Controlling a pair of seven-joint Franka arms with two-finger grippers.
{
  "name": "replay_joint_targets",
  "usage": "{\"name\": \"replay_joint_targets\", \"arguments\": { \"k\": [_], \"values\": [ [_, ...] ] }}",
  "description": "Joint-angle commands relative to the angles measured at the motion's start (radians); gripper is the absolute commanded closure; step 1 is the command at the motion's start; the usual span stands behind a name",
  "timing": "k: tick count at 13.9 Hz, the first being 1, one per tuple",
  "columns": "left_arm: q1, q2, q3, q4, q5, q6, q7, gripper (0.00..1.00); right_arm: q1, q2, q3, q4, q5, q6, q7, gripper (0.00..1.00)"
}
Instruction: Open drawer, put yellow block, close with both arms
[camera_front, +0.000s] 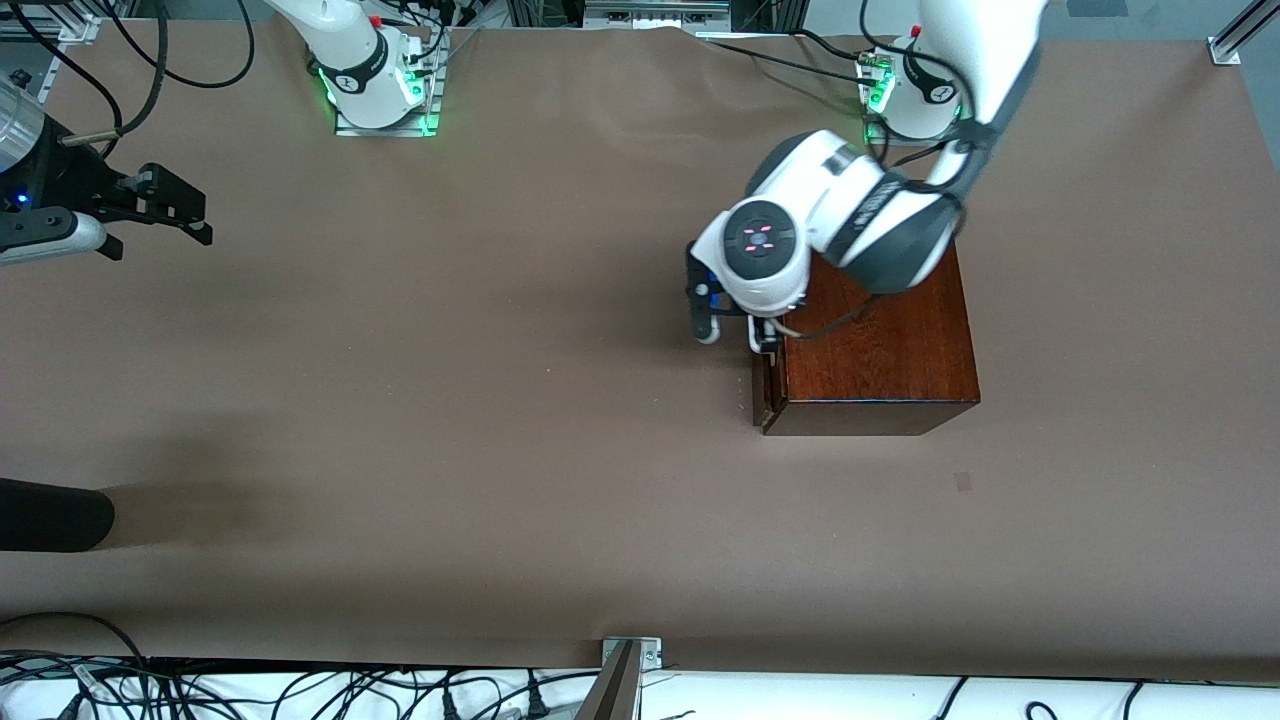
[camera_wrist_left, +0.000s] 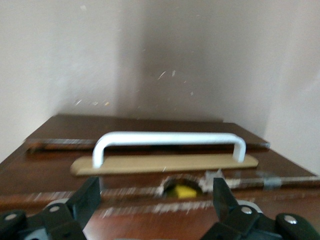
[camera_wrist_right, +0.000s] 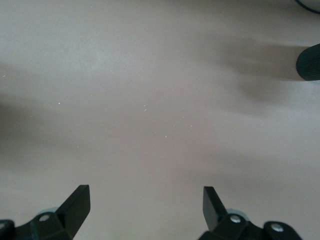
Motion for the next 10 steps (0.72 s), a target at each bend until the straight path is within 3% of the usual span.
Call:
{"name": "replay_joint_targets", "arguments": {
  "k": [1, 4, 6, 8, 10],
  "values": [
    [0.04, -0.111, -0.009, -0.004, -0.032, -0.006, 0.017, 0.0, -0.001, -0.005, 0.005, 0.012, -0.004, -0.015, 0.009, 0.0],
    [0.13, -0.211, -0.002, 0.005, -0.026, -0.009, 0.182, 0.0, -0.001, -0.005, 0.005, 0.012, -0.002, -0.013, 0.009, 0.0],
    [0.201, -0.214, 0.001, 0.052, -0.023, -0.078, 0.288, 0.0, -0.001, -0.005, 0.005, 0.012, -0.002, -0.013, 0.009, 0.0],
    [0.289, -0.197, 0.004, 0.095, -0.055, -0.14, 0.293, 0.0, -0.001, -0.005, 0.003, 0.012, -0.001, -0.012, 0.009, 0.0],
    [0.305, -0.232, 0.039, 0.082, -0.086, -0.143, 0.258, 0.0, -0.001, -0.005, 0.003, 0.012, -0.002, -0.012, 0.009, 0.0]
  ]
}}
